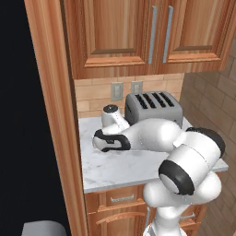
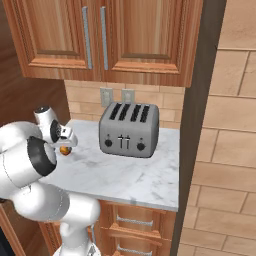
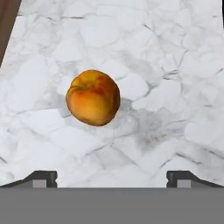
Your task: Place the peach in the correct fridge rack based on whether it is a fruit or vegetable. Finally, close the fridge door.
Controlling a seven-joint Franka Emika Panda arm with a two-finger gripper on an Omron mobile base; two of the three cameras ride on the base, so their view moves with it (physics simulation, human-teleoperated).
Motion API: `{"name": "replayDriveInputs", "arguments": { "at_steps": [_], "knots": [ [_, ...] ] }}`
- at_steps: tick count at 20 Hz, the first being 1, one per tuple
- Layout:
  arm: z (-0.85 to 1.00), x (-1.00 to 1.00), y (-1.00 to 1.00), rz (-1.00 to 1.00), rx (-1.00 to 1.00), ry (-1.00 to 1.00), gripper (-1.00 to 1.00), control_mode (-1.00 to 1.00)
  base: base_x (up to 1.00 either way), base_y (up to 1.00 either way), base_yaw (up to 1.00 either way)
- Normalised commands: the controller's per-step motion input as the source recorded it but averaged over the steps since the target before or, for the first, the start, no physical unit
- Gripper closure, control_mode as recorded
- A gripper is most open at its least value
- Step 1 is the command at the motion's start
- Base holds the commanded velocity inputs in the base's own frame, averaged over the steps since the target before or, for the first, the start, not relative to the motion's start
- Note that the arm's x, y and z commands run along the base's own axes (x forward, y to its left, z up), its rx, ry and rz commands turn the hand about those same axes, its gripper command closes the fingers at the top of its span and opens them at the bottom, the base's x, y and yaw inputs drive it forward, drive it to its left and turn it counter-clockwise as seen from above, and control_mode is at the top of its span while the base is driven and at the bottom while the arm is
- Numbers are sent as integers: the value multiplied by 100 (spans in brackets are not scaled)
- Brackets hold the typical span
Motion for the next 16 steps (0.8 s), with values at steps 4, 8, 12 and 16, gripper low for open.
{"name": "replayDriveInputs", "arguments": {
  "at_steps": [4,8,12,16],
  "knots": [
    [-34,48,36,0,0,7,-100,-100,0,0,0],
    [-40,34,16,0,0,4,-100,-100,0,0,0],
    [-33,30,0,0,0,0,-100,-100,0,0,0],
    [-23,26,0,0,0,0,-100,-100,0,0,0]
  ]
}}
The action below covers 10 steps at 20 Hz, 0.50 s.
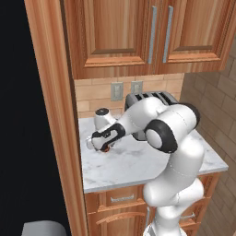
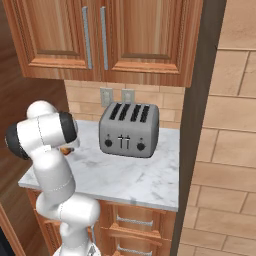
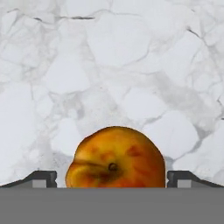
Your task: Place the peach in the correct fridge rack based on whether it is a fruit or vegetable. Finally, close the fridge door.
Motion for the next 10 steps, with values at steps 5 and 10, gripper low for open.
{"name": "replayDriveInputs", "arguments": {
  "at_steps": [5,10],
  "knots": [
    [-35,1,-1,0,0,1,100,-100,0,0,0],
    [-33,-35,-13,0,0,0,100,-100,0,0,0]
  ]
}}
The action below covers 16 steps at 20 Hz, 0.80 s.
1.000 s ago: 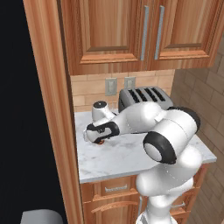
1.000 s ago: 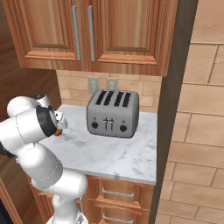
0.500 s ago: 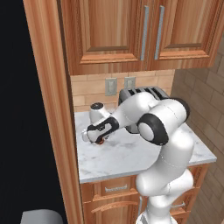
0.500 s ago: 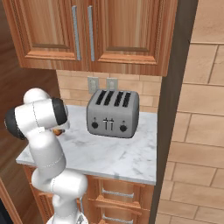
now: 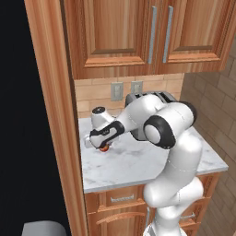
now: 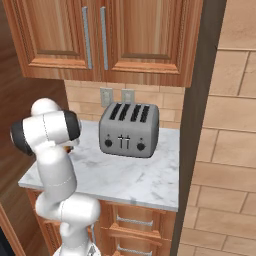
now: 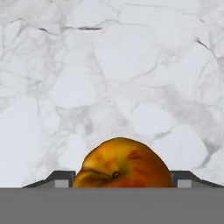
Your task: Place the peach in the correct fridge rack based on whether it is a fruit or vegetable. Finally, close the fridge door.
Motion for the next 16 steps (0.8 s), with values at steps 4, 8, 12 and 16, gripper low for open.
{"name": "replayDriveInputs", "arguments": {
  "at_steps": [4,8,12,16],
  "knots": [
    [21,-63,-32,0,0,-12,100,-100,0,0,0],
    [78,-97,-58,0,0,-26,100,-100,0,0,0],
    [55,-100,-83,-2,3,-16,100,-100,0,0,0],
    [55,-100,-74,-2,8,-2,100,-100,0,0,0]
  ]
}}
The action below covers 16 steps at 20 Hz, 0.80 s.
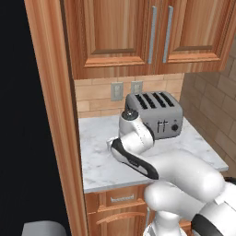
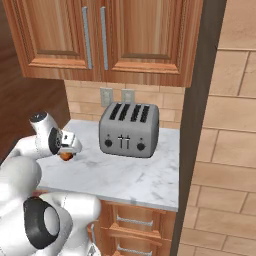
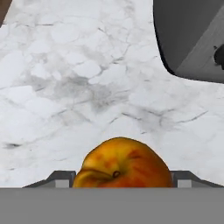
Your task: Place the peach in the correct fridge rack based on whether it is a fruit or vegetable. Finally, close the fridge door.
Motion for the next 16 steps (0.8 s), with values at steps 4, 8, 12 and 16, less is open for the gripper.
{"name": "replayDriveInputs", "arguments": {
  "at_steps": [4,8,12,16],
  "knots": [
    [69,-100,-66,0,3,-3,100,-100,0,0,0],
    [61,-76,-56,-3,0,-1,100,-100,0,0,0],
    [14,-26,-48,0,0,2,100,-100,0,0,0],
    [0,-16,-13,0,0,3,100,-100,0,0,0]
  ]
}}
